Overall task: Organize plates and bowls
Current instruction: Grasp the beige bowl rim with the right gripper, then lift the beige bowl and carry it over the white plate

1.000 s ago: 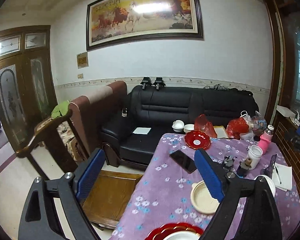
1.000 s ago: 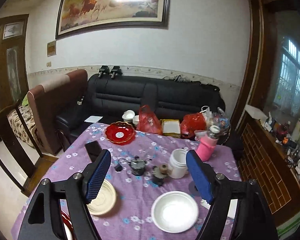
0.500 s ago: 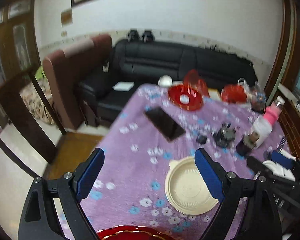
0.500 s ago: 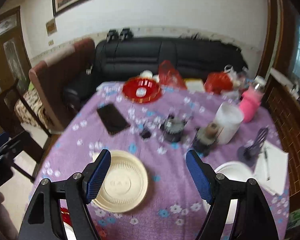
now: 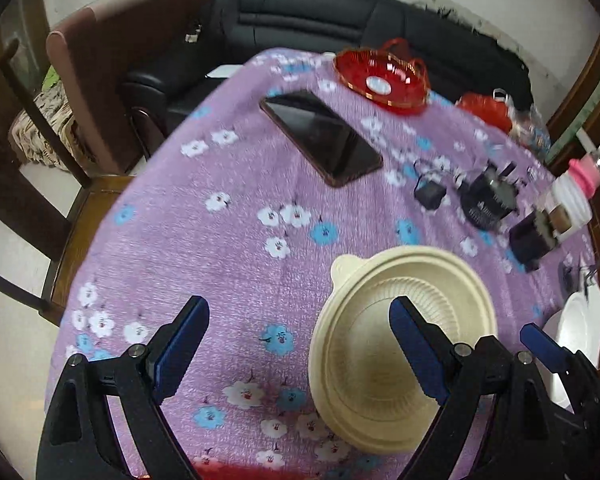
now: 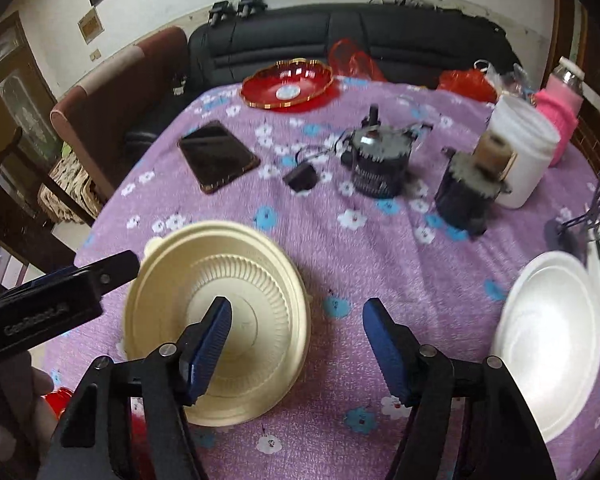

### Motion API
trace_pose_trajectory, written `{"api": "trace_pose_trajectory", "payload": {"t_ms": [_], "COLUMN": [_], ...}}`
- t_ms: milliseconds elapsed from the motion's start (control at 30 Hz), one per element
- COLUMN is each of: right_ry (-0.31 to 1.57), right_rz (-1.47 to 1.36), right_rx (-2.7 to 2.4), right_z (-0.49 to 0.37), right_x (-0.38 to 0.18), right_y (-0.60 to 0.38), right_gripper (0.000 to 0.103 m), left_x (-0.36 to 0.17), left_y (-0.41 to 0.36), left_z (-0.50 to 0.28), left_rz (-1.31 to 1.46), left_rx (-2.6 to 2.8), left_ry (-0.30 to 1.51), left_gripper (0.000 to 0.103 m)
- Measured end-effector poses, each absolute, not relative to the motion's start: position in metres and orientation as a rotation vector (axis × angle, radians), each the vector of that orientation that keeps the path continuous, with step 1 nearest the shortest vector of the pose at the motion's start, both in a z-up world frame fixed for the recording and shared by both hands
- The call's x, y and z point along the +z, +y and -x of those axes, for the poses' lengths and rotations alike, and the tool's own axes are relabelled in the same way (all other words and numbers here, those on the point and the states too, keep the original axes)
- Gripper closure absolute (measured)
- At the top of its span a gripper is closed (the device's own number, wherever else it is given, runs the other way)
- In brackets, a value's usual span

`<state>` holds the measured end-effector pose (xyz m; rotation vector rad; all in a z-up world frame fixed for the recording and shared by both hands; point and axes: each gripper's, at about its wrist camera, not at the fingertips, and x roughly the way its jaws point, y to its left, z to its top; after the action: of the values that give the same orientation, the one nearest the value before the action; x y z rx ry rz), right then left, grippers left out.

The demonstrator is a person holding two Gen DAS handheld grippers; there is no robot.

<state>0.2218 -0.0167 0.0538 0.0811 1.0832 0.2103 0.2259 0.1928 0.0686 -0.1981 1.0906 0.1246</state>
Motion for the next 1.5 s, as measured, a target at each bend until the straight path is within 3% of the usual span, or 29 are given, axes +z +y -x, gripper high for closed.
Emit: {"api": "trace_pose_trajectory", "payload": {"t_ms": [67,200,300,367,433,600,1033,1500], "right_ry": [1.102,1.143,1.16,1.168,1.17,1.151,1.023,0.972], "right_rz": [-0.087,-0.102,-0.11,-0.112,-0.112,-0.116,-0.088,-0.062], "right_rx": [0.215,0.237,0.246,0.253,0.256,0.255,0.302,0.453], "right_z": [-0.223,-0.226,-0.226,-0.225,-0.223,-0.217,-0.163,-0.065], "right_x": [0.045,0.031,0.024,0.021,0.019,0.026,0.087,0.123], "right_y": [-0.016,-0.014,-0.011,-0.007,-0.005,-0.009,-0.01,0.024], "right_gripper": [0.034,0.055,0.061,0.069,0.077,0.085,0.085,0.085], "left_x": [0.061,0.047,0.038,0.031,0.026,0.027,0.077,0.113], "left_y": [0.189,0.18,0.176,0.174,0.172,0.176,0.182,0.212], "left_z": [-0.229,-0.234,-0.238,-0.239,-0.239,-0.232,-0.178,-0.048], "left_rz": [0.189,0.164,0.153,0.153,0.15,0.169,0.249,0.273], "left_rx": [0.114,0.09,0.073,0.053,0.04,0.049,0.022,0.063], "left_ry": [1.109,1.144,1.18,1.207,1.231,1.231,1.149,1.023], "left_gripper": [0.013,0.024,0.04,0.06,0.073,0.079,0.08,0.08]}}
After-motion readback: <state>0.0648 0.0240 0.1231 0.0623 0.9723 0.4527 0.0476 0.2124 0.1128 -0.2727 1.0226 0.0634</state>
